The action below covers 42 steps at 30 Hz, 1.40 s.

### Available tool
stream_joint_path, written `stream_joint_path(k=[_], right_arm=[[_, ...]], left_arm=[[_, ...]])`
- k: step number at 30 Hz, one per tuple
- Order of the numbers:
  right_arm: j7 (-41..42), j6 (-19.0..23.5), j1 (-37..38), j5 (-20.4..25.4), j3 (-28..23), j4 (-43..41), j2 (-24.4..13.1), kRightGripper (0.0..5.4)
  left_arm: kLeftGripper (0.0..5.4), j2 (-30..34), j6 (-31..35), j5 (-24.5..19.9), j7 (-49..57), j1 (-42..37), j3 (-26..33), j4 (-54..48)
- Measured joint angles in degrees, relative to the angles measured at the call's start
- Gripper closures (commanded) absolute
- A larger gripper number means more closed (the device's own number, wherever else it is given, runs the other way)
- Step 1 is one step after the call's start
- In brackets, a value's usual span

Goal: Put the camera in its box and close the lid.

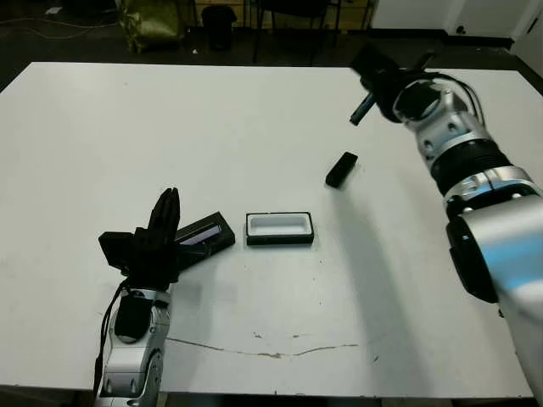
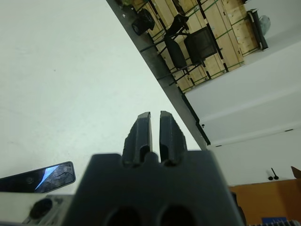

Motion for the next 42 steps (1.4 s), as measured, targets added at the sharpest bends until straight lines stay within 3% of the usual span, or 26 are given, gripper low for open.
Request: stream_joint_path(k=[24, 42], right_arm=[[-1.5, 1.7, 7.4, -3.2, 3.3, 1.5, 2.5, 5.4], [0.0, 1.6, 8.0, -3.2, 4.2, 1.4, 5.0, 5.4]], left_arm=[[5.39, -0.1, -2.3, -0.2, -1.0, 0.1, -0.2, 1.8], [5.39, -0.1, -2.2, 0.0, -1.1, 0.1, -0.7, 2.0]])
